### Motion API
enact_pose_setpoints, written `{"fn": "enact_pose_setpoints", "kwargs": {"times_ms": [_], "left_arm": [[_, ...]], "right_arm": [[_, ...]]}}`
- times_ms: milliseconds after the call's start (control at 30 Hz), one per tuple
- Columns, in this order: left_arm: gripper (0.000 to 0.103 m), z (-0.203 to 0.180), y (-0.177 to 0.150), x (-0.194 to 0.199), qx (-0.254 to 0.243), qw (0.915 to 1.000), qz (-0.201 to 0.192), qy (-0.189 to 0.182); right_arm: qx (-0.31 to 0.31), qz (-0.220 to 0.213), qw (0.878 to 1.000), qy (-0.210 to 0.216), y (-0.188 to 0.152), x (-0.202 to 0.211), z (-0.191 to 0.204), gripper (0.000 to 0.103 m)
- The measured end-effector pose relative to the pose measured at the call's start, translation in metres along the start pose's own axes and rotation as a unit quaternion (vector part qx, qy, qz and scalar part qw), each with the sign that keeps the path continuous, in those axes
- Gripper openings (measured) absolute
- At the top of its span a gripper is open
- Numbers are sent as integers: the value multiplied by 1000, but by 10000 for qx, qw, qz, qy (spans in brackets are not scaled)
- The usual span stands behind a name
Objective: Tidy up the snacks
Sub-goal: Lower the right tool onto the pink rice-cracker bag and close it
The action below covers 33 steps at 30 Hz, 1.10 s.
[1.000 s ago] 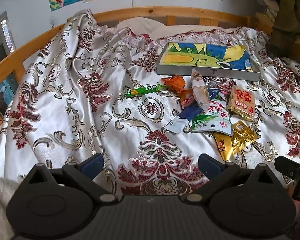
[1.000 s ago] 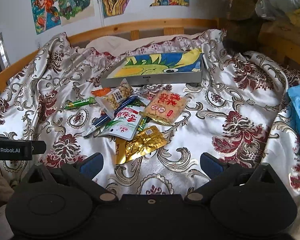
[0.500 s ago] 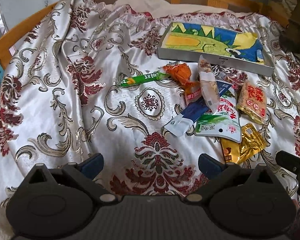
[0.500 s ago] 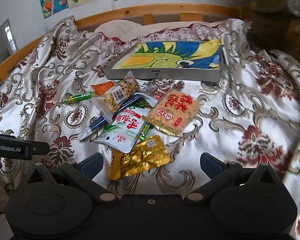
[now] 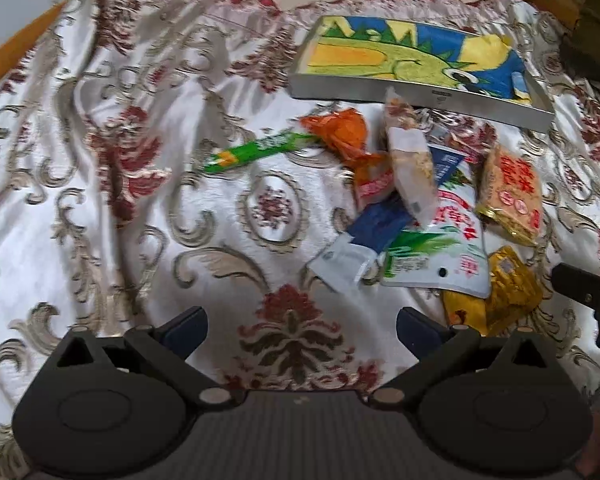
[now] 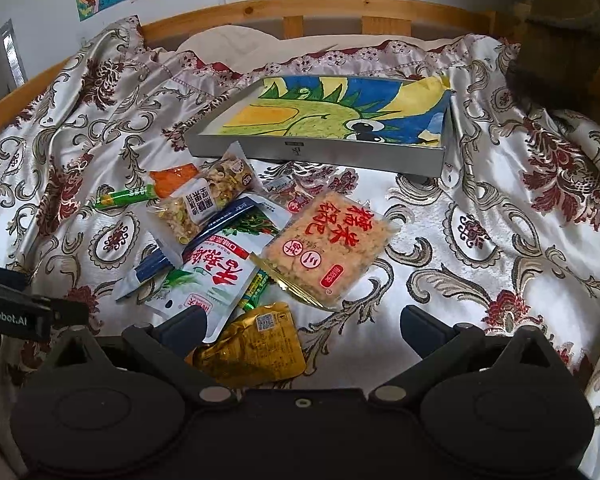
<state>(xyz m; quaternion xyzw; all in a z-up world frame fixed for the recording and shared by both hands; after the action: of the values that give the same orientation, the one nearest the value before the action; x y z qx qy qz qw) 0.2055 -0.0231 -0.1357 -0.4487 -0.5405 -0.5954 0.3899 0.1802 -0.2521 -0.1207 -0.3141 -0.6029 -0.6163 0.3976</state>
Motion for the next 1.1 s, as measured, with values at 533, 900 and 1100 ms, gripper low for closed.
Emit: {"fn": "enact_pose_setpoints", "kwargs": {"times_ms": [533, 900, 1100], "left_arm": [[103, -25, 4, -18, -240, 9992, 49, -301], [103, -54, 4, -15, -805, 9958, -226, -379], [103, -58, 7, -15, -809, 9953, -299, -443]], "right_arm": [[-79, 52, 9998, -168, 16, -20, -24, 102], [-354, 85, 9993, 97, 25, -31, -41, 102], [-355, 106, 9990, 233, 26, -37, -35, 102]]}}
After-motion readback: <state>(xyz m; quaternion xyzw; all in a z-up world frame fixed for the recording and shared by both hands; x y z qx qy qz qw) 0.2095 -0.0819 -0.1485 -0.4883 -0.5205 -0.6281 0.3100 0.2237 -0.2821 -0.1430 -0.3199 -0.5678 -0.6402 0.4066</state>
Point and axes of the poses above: each gripper's, at about its wrist camera, not at the fingertips, and x roughly against the way its jaws point, z to its left, y to its top, the point moved 10 cm from there along -x, roughly the way its jaws point, and after that the axes turned 10 degrees about z, right-handed, at the moved point
